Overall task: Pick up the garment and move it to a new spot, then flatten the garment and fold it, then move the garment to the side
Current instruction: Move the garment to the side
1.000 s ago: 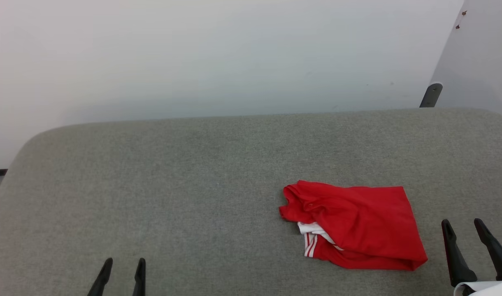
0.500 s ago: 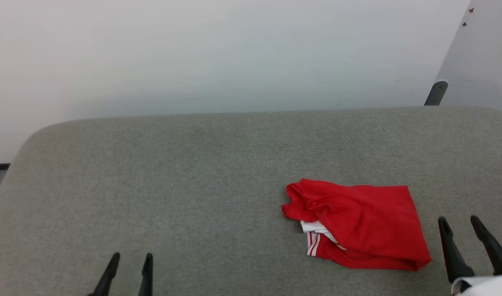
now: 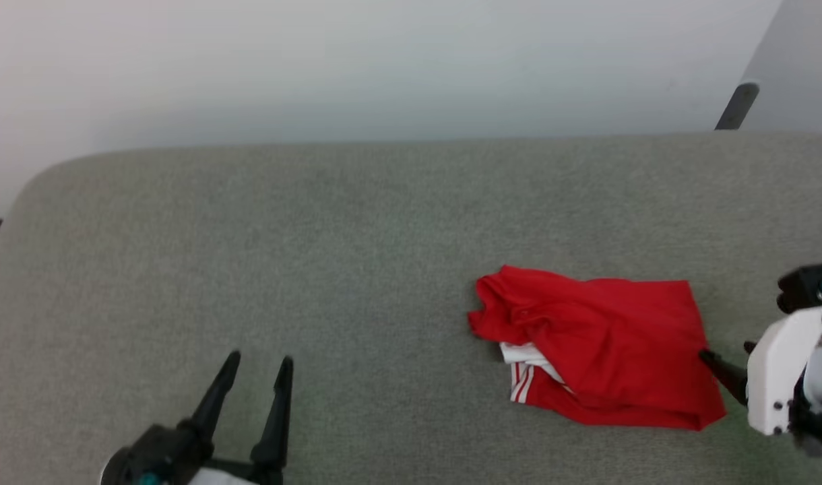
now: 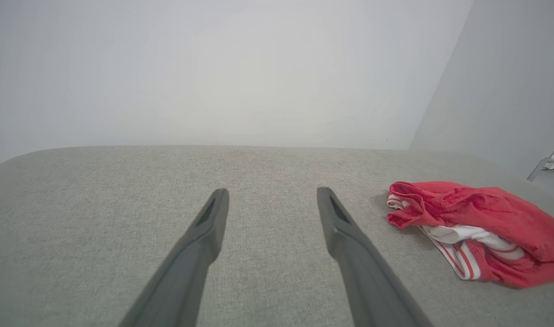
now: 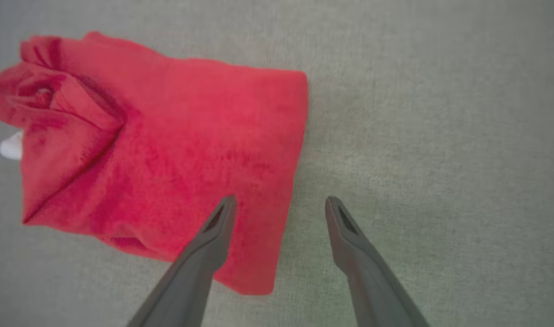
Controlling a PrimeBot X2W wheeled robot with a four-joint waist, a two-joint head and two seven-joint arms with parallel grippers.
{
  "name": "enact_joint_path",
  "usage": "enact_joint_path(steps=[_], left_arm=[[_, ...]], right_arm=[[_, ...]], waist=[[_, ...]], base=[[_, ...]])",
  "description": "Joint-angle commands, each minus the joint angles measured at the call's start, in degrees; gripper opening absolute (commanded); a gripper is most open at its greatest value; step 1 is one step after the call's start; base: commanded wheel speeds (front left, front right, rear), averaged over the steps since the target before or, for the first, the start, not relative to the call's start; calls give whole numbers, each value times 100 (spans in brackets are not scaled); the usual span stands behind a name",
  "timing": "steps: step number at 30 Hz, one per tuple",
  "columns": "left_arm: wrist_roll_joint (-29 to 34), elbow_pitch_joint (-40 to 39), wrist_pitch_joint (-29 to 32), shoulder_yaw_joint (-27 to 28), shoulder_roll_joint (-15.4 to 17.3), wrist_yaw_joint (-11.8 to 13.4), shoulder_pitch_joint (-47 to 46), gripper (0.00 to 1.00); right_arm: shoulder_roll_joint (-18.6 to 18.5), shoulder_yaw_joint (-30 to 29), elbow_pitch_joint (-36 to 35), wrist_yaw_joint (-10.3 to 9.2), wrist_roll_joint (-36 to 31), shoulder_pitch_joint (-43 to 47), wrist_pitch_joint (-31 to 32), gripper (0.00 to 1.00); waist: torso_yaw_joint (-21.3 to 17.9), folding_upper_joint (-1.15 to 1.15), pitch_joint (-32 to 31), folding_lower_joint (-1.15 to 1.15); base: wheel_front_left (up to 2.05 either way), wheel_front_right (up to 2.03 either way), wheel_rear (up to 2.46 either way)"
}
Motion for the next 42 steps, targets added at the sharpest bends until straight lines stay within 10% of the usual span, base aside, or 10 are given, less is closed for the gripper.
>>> enact_joint_path(steps=[1,7,15,16,17,19,42], left_arm=[[-33,28,4,-31,29,-13,-116,100],[-119,128,4,-249,29,-13,-545,100],[-151,187,4,-390,73,-13,-1009,100],[-148,198,4,-390,85,-13,-1056,100],[-152,194,4,-402,99,-13,-1104,100],[-132,154,4,-440,152,-13,-1192,100],[-130,-167,4,-1166,992,-13,-2505,100]], right_arm=[[-80,86,46,-3,147,-164,328,100],[-196,59,383,-3,310,-690,1559,100],[135,72,776,-3,148,-801,1597,100],[184,105,808,-3,156,-788,1552,91],[246,120,836,-3,189,-789,1478,49],[341,147,864,-3,241,-818,1301,0],[-328,-1123,833,-5,486,-1058,-849,0]], waist=[[122,0,223,0],[291,0,602,0],[374,0,1052,0],[363,0,1078,0],[339,0,1097,0],[259,0,1118,0],[-1663,0,1834,0]], base=[[0,0,0],[0,0,0],[0,0,0],[0,0,0],[0,0,0],[0,0,0],[0,0,0]])
